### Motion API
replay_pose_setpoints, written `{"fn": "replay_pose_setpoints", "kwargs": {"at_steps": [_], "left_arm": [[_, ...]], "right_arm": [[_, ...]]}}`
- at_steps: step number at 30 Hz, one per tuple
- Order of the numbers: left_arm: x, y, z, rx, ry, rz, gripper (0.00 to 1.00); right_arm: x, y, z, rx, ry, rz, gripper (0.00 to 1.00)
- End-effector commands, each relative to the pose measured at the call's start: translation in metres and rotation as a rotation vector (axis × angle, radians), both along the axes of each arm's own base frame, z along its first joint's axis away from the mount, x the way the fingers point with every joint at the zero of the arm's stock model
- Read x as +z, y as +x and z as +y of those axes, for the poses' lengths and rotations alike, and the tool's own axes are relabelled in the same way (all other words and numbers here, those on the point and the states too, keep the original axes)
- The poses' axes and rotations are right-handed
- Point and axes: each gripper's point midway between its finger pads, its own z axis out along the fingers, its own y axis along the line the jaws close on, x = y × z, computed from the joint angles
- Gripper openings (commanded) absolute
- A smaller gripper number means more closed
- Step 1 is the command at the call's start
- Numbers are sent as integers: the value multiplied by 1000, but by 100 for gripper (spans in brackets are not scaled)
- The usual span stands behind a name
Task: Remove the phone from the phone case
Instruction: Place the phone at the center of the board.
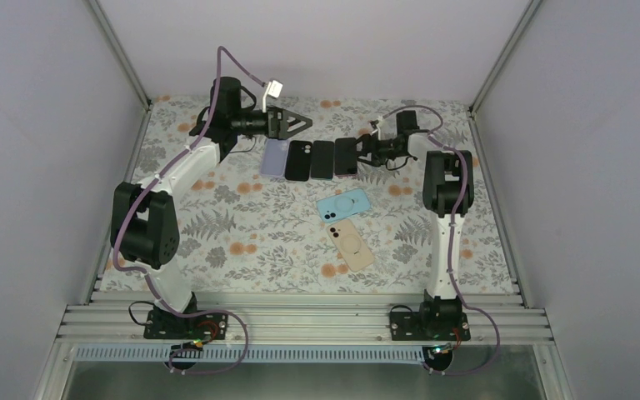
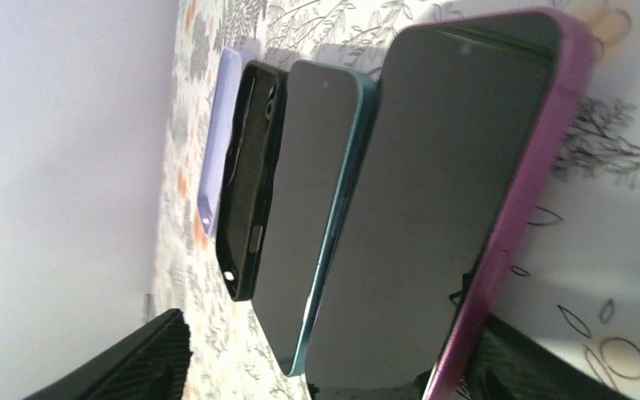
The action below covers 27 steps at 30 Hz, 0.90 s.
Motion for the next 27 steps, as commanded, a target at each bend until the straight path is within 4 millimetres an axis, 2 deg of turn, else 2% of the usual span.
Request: {"fn": "replay_pose_setpoints", "kwargs": {"at_steps": [1,7,15,19,24,27], "left_arm": [[5,4,2,13,3,-35,100],[7,4,6,41,25,-61,100],[11,1,10,71,43,-89,100],[15,-1,13,88,55,-111,100],[14,-2,13,91,60,-117,100],[14,-2,12,87,58,-114,100]], "right_arm": [[-5,3,-9,-25,-185,-62,81],[16,5,-12,-9,-307,-176,100],[41,-10,-15,74,-368,-287,99],[65,-33,-16,179,-394,-447,99],[97,-79,-11,416,-375,-657,99],[105,-102,-13,551,-381,-755,99]]}}
